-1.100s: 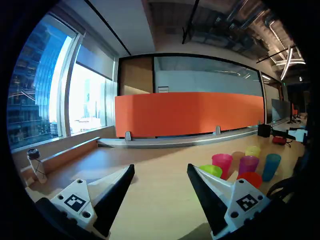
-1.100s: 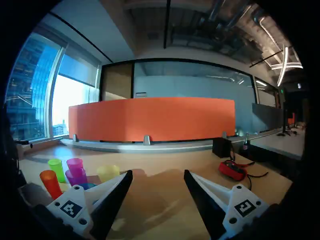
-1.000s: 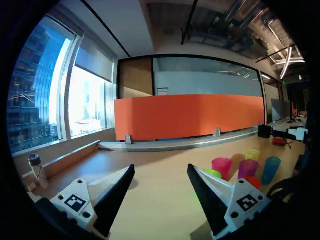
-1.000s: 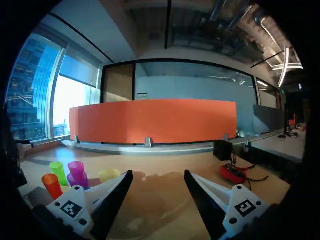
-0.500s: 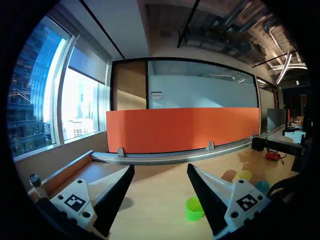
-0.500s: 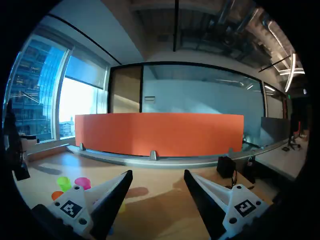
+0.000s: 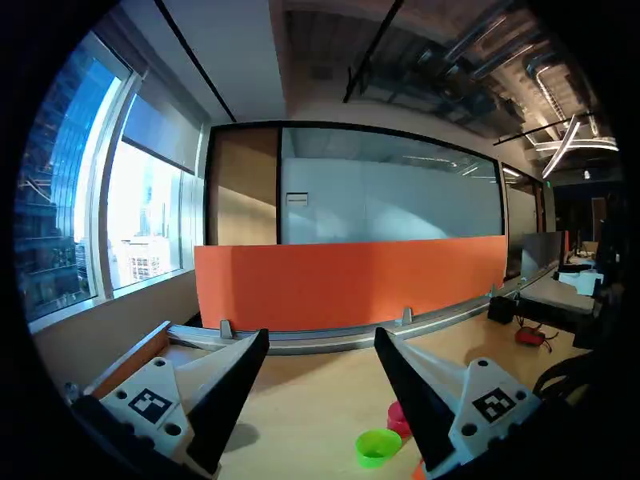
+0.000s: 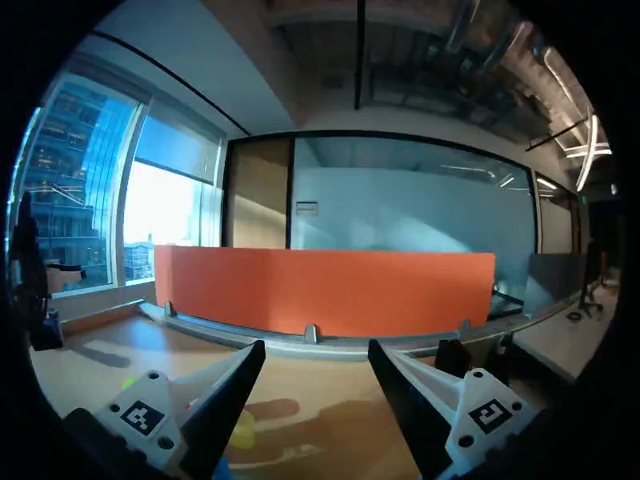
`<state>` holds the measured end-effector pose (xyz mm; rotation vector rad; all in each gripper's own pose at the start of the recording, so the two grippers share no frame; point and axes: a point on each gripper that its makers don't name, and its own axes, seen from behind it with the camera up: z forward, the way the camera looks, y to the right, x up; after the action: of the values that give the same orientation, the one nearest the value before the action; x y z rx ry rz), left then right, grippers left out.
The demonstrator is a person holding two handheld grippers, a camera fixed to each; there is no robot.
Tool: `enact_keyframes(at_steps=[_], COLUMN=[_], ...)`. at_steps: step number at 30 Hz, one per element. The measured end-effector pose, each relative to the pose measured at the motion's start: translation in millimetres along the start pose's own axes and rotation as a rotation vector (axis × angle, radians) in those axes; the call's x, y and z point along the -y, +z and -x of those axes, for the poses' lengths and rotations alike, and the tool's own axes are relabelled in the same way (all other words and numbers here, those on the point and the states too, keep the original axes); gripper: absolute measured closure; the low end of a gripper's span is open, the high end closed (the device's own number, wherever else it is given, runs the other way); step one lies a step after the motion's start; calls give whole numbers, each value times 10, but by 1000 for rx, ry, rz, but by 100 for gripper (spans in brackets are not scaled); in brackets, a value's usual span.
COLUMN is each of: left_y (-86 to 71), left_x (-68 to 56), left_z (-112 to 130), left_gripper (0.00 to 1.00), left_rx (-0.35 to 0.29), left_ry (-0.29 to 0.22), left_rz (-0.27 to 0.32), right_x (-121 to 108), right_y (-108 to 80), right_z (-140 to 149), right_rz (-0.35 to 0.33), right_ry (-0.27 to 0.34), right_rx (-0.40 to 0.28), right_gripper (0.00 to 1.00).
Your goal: Pour water
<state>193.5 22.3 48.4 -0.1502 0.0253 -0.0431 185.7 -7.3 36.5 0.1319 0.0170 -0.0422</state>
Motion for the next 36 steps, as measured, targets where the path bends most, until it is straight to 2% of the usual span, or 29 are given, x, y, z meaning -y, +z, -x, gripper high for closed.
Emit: enact_keyframes(at_steps=[5,9,15,24,27,36], left_y=[40,52,73,46,39,-6], left_x=[-81,-165,-322,-619,-673,-749], left_z=[-57,-25,-11,-35,-52,26], left_gripper=[2,2,2,2,2,2], left_rx=[8,22,30,37,32,38], left_ry=[-25,-29,-36,-78,-77,-27], left_rz=[42,83,166,328,360,418], right_x=[54,144,357,745,829,995], right_y=[24,39,23,-100,-135,-226], right_z=[-84,-76,-95,-171,-179,-110], right_rz=[-28,-78,-201,-405,-449,-522], right_ry=[6,23,48,42,41,5], right_rx=[2,13,26,30,36,60], right_gripper=[1,1,1,1,1,1])
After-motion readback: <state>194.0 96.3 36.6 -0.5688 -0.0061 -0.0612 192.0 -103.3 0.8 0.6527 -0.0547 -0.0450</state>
